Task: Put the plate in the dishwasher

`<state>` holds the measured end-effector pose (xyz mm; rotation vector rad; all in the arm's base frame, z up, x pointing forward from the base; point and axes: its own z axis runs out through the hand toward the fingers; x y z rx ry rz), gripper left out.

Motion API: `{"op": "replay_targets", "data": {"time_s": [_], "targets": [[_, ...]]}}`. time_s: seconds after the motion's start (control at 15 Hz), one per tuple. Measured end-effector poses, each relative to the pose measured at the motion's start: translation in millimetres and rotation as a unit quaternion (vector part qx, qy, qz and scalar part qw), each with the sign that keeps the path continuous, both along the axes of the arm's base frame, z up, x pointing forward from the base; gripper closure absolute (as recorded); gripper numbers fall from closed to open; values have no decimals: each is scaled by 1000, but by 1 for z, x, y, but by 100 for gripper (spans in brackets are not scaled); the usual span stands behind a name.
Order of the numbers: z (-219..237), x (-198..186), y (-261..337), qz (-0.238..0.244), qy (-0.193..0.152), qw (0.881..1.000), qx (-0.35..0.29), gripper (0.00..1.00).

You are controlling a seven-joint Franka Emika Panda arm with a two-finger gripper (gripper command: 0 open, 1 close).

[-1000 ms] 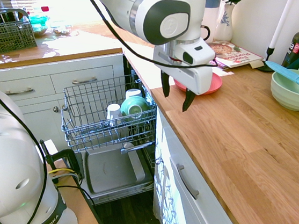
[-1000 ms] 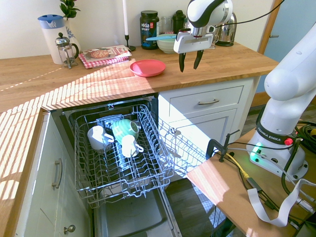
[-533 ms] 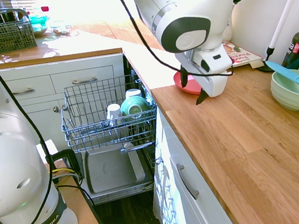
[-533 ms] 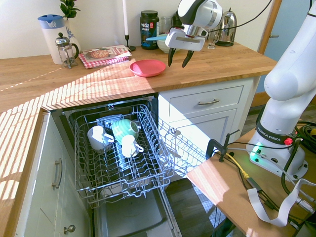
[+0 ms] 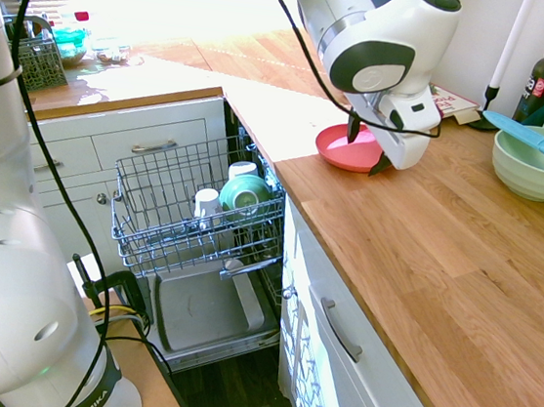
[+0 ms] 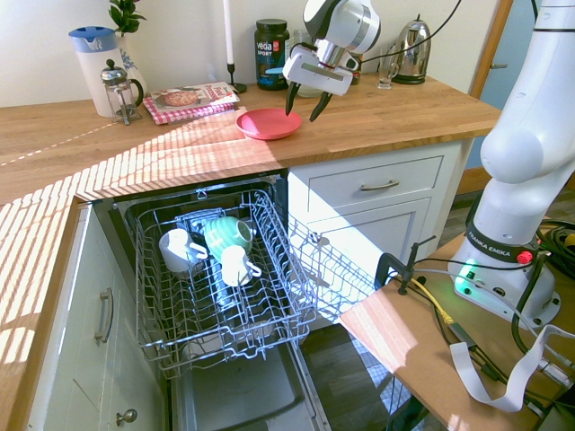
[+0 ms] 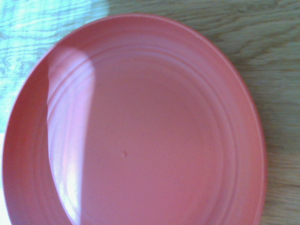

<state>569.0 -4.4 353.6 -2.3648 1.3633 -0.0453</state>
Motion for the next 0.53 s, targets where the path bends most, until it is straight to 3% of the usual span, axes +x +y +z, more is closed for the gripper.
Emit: {"op": "replay_targets", "data": {"time_s": [0.53], "targets": [[-8, 4, 8, 3, 12, 1000, 4, 100]]}}
